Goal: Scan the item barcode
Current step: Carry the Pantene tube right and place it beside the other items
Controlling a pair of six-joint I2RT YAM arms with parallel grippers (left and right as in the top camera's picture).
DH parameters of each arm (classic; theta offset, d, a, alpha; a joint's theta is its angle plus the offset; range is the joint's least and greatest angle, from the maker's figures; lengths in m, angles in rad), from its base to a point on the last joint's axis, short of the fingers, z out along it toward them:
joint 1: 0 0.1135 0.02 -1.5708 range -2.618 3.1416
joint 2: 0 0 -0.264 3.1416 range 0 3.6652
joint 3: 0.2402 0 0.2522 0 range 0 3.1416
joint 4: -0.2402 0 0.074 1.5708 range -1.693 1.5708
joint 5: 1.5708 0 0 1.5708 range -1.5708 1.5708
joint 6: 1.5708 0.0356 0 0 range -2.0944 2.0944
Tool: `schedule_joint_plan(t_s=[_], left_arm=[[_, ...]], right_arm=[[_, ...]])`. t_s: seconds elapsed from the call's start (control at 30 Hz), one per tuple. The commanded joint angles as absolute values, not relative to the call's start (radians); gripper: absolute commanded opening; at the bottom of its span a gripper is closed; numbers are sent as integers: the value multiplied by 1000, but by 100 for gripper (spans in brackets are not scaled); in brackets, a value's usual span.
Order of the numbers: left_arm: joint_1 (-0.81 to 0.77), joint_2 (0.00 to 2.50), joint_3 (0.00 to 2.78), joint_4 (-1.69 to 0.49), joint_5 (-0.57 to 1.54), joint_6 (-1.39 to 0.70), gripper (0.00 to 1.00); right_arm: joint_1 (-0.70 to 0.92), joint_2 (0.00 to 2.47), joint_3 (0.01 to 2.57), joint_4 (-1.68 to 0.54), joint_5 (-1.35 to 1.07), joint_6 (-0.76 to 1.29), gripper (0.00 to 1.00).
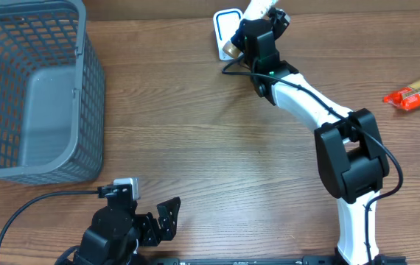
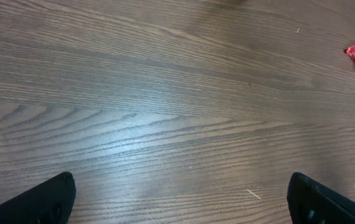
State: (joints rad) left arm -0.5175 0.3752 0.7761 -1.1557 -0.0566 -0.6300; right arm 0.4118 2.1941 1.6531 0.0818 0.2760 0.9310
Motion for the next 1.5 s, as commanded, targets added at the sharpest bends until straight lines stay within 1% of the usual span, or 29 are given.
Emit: schedule_joint_plan(t_s=[0.0, 0.17, 0.2, 0.3, 0.33, 0.5, 0.6, 0.73, 0.83, 0.97, 1.23, 1.27, 1.3, 1.47], left_arm=[[-524, 371, 774, -1156, -55, -636, 99], [-524, 371, 774, -1156, -56, -636, 99], [-524, 371, 774, -1156, -55, -636, 99], [-524, 371, 774, -1156, -56, -636, 100], [-524, 371, 774, -1156, -55, -636, 99], [-524, 371, 774, -1156, -55, -636, 100], [-524, 371, 774, -1156, -56, -636, 100], [-524, 371, 774, -1156, -56, -636, 100], [-524, 371, 774, -1156, -56, -636, 100], [-524, 371, 774, -1156, -55, -636, 100], [-524, 371, 774, -1156, -56, -636, 100], [-524, 371, 774, -1156, -55, -636, 99], [-524, 371, 774, -1156, -55, -636, 99], [-524, 371, 774, -1156, -55, -636, 100]], right_arm=[[349, 2020, 1684, 44, 323, 909, 4], [210, 1873, 1684, -141, 325, 909, 4], [125, 1814, 1684, -237, 325, 909, 4], [-15, 1749, 1684, -374, 323, 909, 4], [-107, 1724, 1684, -451, 317, 908, 4], [-330, 1713, 1683, -620, 313, 905, 4], [-431, 1716, 1678, -666, 313, 844, 4], [-530, 1719, 1660, -667, 314, 720, 4], [-582, 1721, 1644, -661, 313, 661, 4], [-632, 1752, 1637, -664, 313, 656, 4], [-641, 1865, 1636, -664, 309, 657, 4], [-641, 1884, 1636, -665, 310, 657, 6], [-641, 1906, 1636, -664, 313, 656, 11], [-643, 1943, 1636, -668, 314, 649, 12]])
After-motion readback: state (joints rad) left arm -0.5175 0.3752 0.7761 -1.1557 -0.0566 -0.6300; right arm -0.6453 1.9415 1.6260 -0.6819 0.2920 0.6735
